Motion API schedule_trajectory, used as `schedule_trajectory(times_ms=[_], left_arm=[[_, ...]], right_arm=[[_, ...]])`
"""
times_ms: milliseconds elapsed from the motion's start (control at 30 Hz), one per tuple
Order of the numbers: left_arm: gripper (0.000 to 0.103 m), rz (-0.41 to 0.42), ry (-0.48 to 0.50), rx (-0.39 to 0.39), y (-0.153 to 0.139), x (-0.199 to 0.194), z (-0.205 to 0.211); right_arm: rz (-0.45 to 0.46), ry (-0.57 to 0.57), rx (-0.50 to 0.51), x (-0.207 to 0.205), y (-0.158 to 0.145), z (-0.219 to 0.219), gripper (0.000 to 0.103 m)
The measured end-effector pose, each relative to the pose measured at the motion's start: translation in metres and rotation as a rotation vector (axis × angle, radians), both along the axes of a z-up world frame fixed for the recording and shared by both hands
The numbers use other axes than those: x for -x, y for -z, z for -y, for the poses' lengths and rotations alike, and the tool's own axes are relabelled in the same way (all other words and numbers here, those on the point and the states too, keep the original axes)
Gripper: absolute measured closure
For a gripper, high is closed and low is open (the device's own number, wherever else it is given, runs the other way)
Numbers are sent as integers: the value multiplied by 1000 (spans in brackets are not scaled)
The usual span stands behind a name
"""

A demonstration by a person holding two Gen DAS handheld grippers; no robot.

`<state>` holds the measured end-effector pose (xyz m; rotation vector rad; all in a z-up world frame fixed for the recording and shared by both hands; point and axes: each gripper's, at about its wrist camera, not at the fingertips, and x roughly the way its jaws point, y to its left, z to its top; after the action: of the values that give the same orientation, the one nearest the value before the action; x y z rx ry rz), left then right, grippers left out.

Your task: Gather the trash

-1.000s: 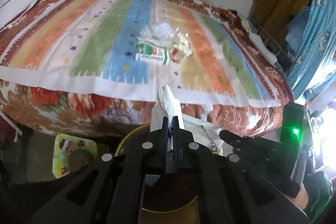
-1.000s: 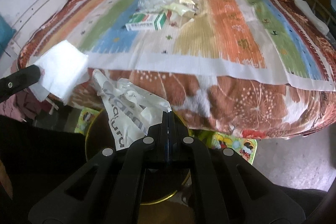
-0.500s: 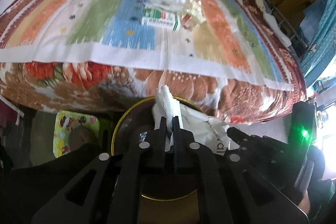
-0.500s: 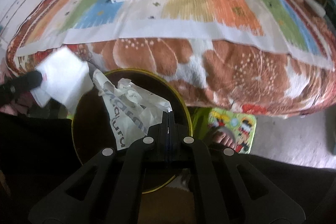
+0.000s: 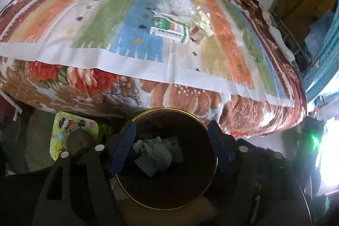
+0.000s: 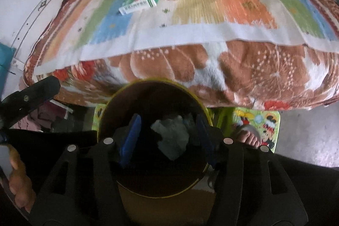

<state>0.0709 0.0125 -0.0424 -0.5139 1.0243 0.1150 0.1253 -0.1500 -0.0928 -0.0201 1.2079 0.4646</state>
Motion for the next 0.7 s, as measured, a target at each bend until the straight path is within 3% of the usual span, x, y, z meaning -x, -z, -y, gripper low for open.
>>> schedule_trajectory(times_ms=[133, 400, 533, 700], left_arm=[[26, -14, 18, 54, 0, -8, -4], [16, 43, -49, 57, -16, -10, -23], [6, 57, -72, 75, -23, -18, -35], [6, 44, -90, 74, -24, -31, -43]], right_arm=[[19, -32, -50, -1, -11, -4, 38], [71, 5, -92, -22, -35, 4, 25], [105, 4, -95, -32, -47, 4, 11], [91, 6, -113, -46, -49, 2, 9]])
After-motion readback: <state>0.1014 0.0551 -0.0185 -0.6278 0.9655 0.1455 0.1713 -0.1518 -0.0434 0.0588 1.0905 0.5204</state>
